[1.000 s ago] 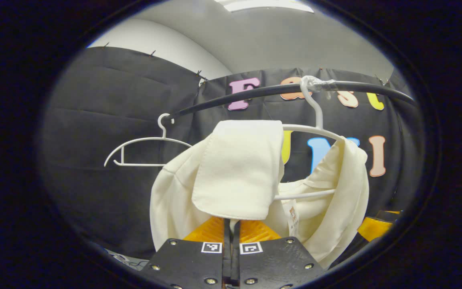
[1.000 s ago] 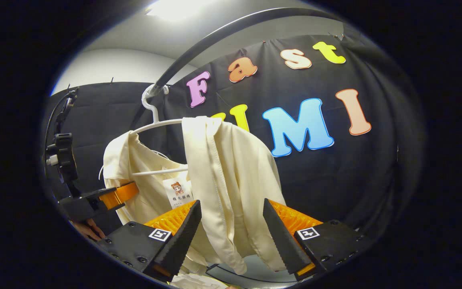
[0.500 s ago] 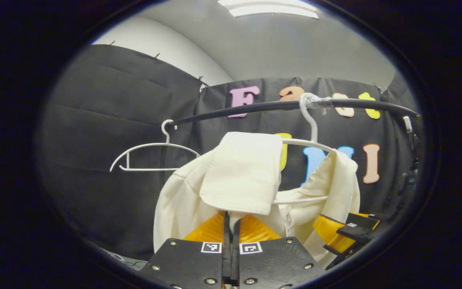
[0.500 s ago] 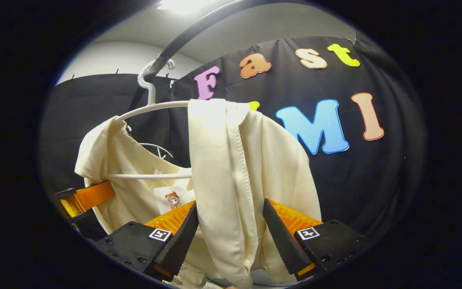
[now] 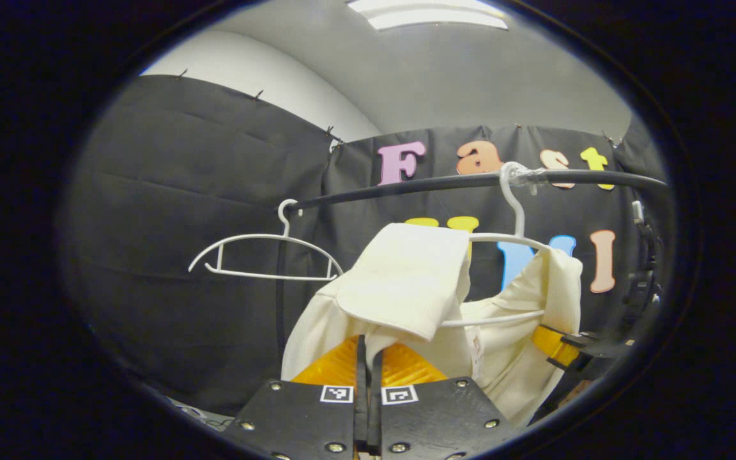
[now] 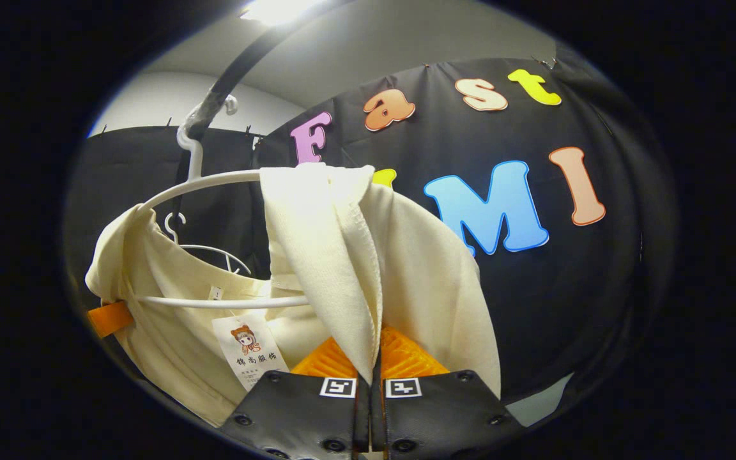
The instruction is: Grasp the clothes on the hanger with both hands and then place them into the laundry hamper below.
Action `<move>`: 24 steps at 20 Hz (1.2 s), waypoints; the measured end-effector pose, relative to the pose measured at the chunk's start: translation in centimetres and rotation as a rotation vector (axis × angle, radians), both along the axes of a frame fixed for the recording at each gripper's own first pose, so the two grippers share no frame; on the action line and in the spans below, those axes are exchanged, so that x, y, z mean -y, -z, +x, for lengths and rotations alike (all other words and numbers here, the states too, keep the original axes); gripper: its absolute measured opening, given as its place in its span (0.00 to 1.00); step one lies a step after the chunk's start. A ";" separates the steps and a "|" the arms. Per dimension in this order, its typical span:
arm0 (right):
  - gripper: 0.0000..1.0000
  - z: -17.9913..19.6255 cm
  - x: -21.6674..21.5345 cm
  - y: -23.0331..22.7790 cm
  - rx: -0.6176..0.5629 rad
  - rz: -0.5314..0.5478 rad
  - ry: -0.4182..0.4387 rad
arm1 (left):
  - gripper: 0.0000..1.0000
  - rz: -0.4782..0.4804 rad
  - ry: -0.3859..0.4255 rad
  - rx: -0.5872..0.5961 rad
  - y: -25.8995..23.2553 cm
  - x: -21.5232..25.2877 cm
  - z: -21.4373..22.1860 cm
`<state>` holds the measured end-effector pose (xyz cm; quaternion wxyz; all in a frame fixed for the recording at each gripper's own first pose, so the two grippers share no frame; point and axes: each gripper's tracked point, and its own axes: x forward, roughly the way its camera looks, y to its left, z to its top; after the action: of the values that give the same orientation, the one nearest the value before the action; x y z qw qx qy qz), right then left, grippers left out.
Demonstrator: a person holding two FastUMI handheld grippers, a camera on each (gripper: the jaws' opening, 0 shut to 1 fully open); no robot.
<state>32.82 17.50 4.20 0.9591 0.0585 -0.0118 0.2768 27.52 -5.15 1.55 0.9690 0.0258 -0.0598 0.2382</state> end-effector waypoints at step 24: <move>0.02 6.0 9.6 -5.7 -0.039 0.332 0.179 | 0.01 -0.179 0.016 0.101 -2.0 -10.2 -1.3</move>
<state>38.84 7.86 9.91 0.9571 0.2202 -0.0440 0.1833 26.24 5.06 3.57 0.9651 -0.0732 -0.0872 0.2358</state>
